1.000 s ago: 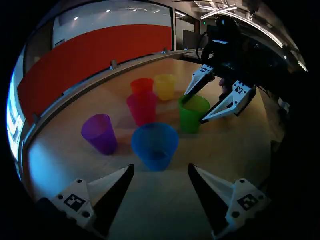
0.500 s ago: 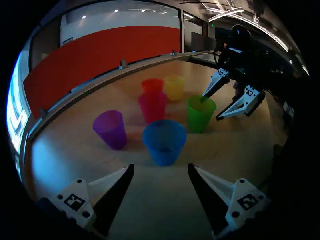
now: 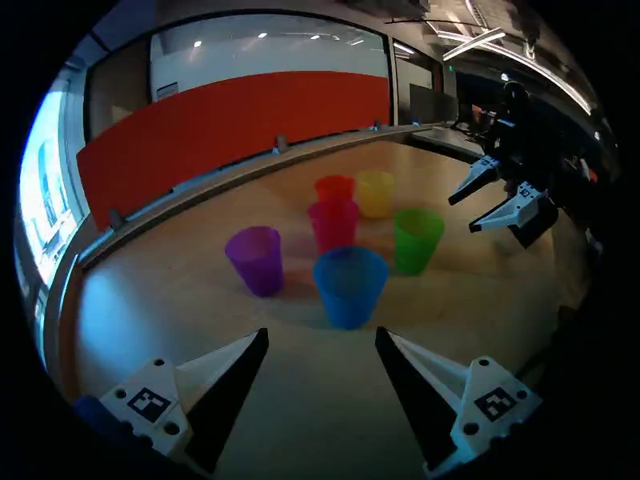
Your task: Pour water
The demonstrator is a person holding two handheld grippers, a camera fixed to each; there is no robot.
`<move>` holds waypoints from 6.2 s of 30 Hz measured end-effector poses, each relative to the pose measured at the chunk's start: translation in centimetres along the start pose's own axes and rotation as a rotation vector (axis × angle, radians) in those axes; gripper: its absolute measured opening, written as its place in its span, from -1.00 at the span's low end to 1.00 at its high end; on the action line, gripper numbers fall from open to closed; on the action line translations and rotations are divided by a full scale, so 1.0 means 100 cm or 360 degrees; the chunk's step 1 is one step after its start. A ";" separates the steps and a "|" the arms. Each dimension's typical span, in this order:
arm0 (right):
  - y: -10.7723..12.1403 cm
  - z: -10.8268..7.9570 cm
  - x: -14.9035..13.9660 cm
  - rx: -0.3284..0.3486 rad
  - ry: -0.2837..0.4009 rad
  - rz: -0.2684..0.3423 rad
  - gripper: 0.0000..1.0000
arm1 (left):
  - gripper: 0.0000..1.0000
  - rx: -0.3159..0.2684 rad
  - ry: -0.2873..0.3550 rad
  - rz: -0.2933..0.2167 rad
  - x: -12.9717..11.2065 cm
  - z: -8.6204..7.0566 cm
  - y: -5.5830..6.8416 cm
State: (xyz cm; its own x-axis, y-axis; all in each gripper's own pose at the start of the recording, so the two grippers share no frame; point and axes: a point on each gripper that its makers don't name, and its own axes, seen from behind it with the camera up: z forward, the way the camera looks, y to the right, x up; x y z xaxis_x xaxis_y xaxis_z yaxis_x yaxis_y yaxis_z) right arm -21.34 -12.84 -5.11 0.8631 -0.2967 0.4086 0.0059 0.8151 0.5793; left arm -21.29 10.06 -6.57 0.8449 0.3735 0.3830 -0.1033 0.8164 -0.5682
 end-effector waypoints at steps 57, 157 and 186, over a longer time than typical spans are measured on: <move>0.142 -0.137 0.083 -0.1223 0.0894 0.0334 0.99 | 0.99 0.1008 0.0871 -0.0378 0.070 -0.076 -0.096; 0.158 -0.109 0.061 -0.1190 0.1010 0.0418 0.98 | 0.99 0.1030 0.0870 -0.0449 0.026 -0.028 -0.113; 0.154 -0.077 0.046 -0.1221 0.0967 0.0392 0.99 | 0.99 0.1030 0.0870 -0.0449 0.026 -0.028 -0.113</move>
State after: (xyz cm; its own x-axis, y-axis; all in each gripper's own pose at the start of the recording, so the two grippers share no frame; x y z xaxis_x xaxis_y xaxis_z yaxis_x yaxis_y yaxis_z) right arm -13.45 2.19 0.27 0.9939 0.0525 -0.0968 -0.0685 0.9829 -0.1708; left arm -16.43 0.55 -1.22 0.9988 -0.0058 -0.0484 0.0097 0.9967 0.0805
